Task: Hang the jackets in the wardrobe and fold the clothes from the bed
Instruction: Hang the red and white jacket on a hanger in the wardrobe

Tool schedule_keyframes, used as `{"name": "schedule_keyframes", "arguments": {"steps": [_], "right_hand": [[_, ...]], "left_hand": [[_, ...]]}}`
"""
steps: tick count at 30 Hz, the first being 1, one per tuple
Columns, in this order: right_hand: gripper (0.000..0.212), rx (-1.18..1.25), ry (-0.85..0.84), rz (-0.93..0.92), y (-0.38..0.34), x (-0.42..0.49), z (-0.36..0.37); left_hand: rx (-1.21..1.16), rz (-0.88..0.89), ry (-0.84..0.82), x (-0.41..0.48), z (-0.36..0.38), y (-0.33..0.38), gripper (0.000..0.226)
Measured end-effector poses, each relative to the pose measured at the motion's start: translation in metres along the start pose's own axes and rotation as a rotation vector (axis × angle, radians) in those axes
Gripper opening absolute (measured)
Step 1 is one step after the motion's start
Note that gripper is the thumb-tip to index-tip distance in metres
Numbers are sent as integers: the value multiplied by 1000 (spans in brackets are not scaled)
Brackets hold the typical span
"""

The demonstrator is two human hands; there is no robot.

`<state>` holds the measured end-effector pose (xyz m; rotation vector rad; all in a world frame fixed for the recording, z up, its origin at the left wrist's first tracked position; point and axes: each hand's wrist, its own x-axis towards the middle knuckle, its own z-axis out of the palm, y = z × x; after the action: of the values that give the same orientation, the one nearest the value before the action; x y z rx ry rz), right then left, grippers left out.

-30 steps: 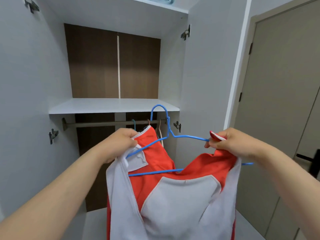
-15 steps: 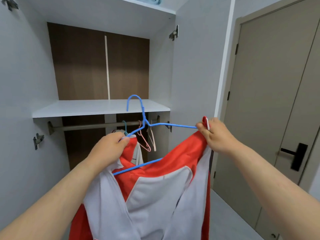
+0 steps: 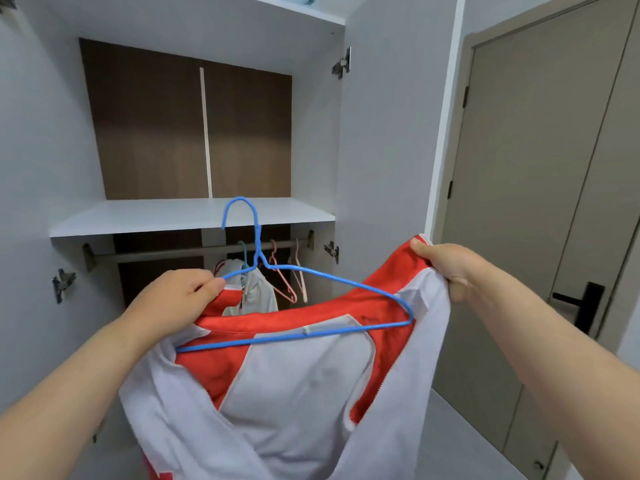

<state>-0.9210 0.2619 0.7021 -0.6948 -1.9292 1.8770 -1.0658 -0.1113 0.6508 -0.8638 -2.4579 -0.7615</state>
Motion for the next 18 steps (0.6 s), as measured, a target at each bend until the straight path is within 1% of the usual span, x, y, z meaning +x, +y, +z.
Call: {"name": "schedule_keyframes", "arguments": {"steps": [2, 4, 8, 10, 12, 13, 15, 16, 17, 18], "right_hand": [[20, 68, -28, -29, -7, 0, 7], [16, 109, -30, -91, -12, 0, 21], [31, 39, -30, -281, -19, -18, 54], [35, 10, -37, -366, -17, -30, 70], [32, -2, -109, -420, -12, -40, 84], [33, -3, -175, -423, -9, -44, 89], [44, -43, -287, -399, -5, -51, 89], [45, -91, -288, -432, -4, -53, 85], [41, -204, -220, -531, 0, -50, 79], [35, -417, -77, -685, 2, -46, 73]], "left_hand": [[65, -19, -5, 1, 3, 5, 44], [49, -30, -17, 2, 7, 16, 44], [-67, -20, -1, 8, 12, 39, 46], [-69, -20, 3, 10, 17, 51, 45], [-39, -27, 23, 12, 21, 60, 43], [-25, -40, 44, 13, 22, 62, 41], [-14, -84, 74, 14, 20, 61, 38], [-16, -99, 81, 13, 19, 59, 36], [-21, -105, 86, 13, 18, 57, 34], [-21, -104, 90, 11, 16, 56, 32]]}}
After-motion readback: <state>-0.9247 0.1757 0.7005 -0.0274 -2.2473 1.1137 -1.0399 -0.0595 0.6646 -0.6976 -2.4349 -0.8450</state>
